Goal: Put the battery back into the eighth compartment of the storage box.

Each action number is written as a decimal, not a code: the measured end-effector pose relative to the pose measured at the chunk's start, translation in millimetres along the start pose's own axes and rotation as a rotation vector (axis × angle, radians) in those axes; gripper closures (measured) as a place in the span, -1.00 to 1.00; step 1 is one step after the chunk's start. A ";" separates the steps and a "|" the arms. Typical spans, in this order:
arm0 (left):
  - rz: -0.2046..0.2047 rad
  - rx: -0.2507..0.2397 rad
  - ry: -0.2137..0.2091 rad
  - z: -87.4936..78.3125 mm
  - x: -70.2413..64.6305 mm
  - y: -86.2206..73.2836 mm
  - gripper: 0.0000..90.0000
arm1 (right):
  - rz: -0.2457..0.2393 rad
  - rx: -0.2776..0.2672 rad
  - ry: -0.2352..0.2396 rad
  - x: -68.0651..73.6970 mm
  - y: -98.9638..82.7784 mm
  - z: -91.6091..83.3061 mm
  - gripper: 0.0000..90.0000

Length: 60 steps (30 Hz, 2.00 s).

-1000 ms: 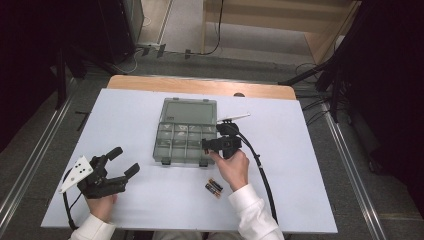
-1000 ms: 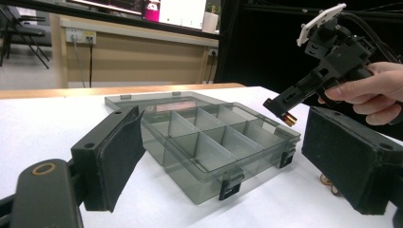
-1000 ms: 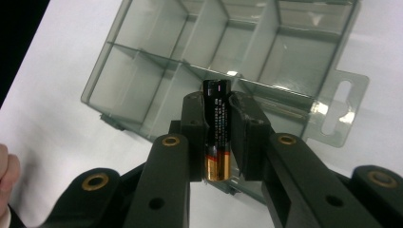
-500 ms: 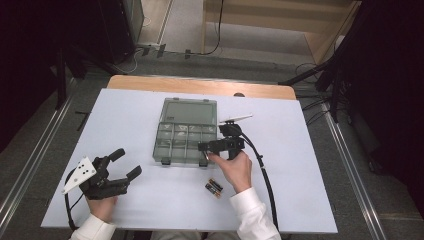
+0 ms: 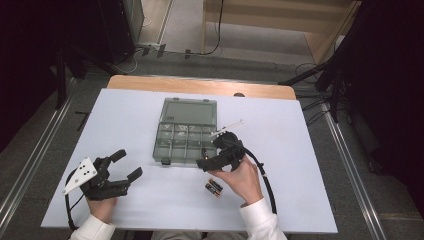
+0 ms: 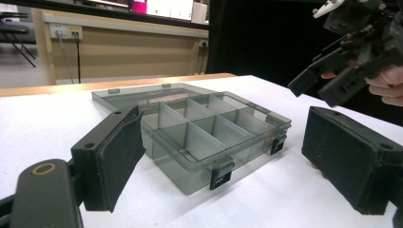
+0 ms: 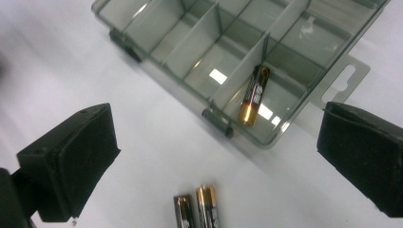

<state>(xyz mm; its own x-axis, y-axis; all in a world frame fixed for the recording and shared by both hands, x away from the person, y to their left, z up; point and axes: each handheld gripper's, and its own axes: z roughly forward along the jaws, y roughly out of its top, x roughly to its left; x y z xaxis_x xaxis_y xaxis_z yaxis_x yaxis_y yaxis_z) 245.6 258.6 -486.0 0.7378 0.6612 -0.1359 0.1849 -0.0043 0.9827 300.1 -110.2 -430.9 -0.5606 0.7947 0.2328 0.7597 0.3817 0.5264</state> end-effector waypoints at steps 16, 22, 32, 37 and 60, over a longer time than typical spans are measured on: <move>0.028 0.026 -0.003 -1.7 -3.5 -0.8 -0.71 | -0.147 0.134 -0.055 11.3 -17.4 9.8 -0.95; 0.032 0.033 -0.007 -1.4 -4.1 -1.2 -0.71 | -0.155 0.183 -0.050 9.6 -20.4 11.0 -0.81; 0.027 0.033 -0.010 -1.3 -3.5 -1.3 -0.71 | -0.210 0.293 -0.099 12.1 -24.8 24.0 -0.66; 0.028 0.038 -0.013 -0.5 -3.7 -1.6 -0.71 | -0.198 0.323 -0.105 9.9 -25.0 26.3 -0.49; 0.022 0.029 -0.025 -0.1 -3.5 -1.5 -0.71 | -0.123 0.462 -0.123 7.7 -27.6 38.3 0.74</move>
<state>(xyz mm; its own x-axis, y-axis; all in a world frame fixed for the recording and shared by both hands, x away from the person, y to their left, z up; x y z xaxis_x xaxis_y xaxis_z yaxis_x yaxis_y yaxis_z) 242.6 256.4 -487.0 0.7574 0.6422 -0.1181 0.1874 -0.0405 0.9815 287.5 -96.5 -475.0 -0.6332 0.7700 0.0791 0.7728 0.6232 0.1198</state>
